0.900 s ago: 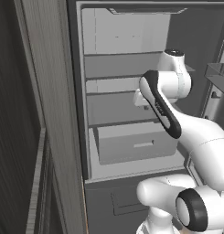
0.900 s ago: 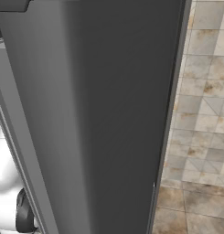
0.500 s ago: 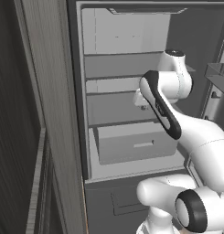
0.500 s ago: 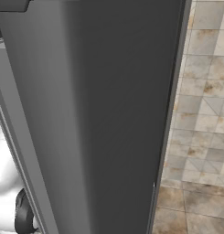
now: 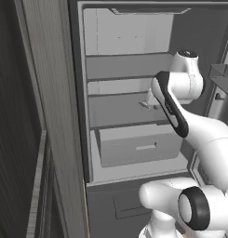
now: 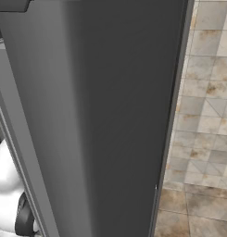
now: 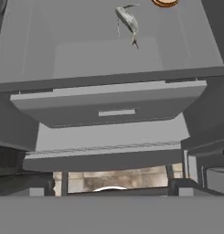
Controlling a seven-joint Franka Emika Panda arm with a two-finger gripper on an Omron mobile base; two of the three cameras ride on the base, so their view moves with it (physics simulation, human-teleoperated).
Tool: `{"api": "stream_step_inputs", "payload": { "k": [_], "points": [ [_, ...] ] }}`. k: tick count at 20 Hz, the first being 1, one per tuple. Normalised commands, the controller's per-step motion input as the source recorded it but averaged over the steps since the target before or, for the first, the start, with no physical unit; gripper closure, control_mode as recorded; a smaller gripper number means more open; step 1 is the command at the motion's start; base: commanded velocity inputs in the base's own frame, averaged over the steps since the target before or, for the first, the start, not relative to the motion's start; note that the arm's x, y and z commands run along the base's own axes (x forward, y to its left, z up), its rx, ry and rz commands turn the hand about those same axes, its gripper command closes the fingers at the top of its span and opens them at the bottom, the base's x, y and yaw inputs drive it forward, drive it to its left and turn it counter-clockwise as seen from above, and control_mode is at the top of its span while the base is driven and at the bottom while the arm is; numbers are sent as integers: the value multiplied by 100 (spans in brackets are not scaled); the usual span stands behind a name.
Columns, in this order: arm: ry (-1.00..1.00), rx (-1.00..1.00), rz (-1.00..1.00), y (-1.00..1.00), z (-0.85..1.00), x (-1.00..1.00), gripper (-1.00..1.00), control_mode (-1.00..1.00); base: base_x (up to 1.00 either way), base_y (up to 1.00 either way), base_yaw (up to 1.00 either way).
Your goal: Take the fish out of the fridge, briefly rinse it in the sink, and place it on the tray next to the sink.
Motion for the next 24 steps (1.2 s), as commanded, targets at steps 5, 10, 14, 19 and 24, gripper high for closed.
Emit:
{"api": "stream_step_inputs", "payload": {
  "k": [5,10,14,19,24],
  "points": [
    [-1,-3,0,-43,-14,48,-100,-100,0,0,0],
    [-10,-11,0,-11,-25,57,-100,-100,0,0,0],
    [-5,-12,2,0,-49,60,-100,-100,0,0,0],
    [-1,-2,7,0,-51,42,-100,-100,0,0,0],
    [0,2,5,0,-24,51,-100,-100,0,0,0]
  ]
}}
